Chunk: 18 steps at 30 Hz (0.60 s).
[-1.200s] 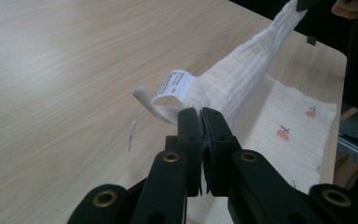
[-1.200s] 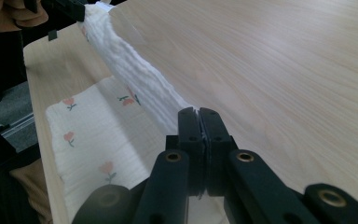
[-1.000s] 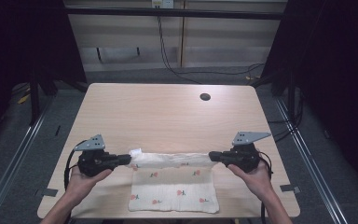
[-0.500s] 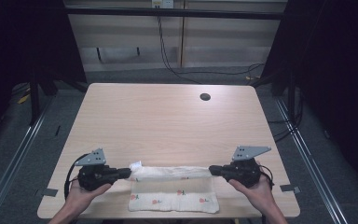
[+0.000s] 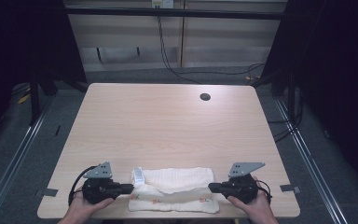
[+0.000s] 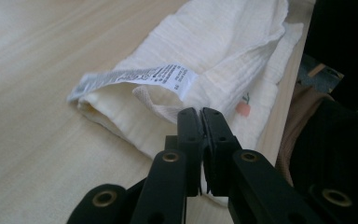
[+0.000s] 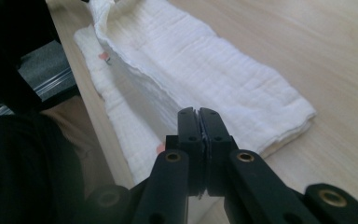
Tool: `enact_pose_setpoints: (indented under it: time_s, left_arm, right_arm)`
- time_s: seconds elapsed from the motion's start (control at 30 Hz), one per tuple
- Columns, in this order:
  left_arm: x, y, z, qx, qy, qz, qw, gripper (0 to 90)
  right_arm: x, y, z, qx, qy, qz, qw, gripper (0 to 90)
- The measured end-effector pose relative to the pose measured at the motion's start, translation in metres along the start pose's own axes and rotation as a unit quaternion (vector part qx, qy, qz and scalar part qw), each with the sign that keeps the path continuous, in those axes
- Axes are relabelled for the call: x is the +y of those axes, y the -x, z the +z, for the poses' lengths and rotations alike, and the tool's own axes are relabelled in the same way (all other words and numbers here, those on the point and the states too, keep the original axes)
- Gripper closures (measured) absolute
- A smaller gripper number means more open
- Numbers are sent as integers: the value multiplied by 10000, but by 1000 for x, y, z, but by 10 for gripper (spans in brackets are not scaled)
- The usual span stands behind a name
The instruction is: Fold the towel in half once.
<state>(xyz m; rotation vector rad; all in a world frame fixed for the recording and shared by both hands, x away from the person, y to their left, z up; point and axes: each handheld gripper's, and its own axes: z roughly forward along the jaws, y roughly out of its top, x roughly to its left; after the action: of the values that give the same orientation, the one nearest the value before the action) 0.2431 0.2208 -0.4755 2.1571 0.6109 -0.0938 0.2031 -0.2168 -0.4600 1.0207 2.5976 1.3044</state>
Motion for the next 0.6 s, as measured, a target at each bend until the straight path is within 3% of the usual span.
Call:
enact_pose_setpoints:
  time_s: [0.17, 0.23, 0.37, 0.47, 0.6]
  left_arm:
    - [-2, 3, 4, -86, -126, 30, 9999, 862]
    - [-4, 3, 7, -46, -367, 71, 9993, 852]
    - [-6, 7, 8, -96, -393, 1, 9992, 837]
    - [-8, 11, 9, -172, -652, 87, 9977, 813]
    - [-9, 13, 7, -226, -635, 68, 9977, 773]
  right_arm:
    - [-11, 0, 3, 85, -109, 34, 9999, 875]
    - [-15, 0, 5, 39, -220, -4, 9997, 865]
    - [-18, -5, 9, 114, -373, -35, 9992, 843]
    - [-22, -9, 12, 142, -526, -58, 9985, 816]
    - [-28, -14, 11, 111, -613, -58, 9980, 775]
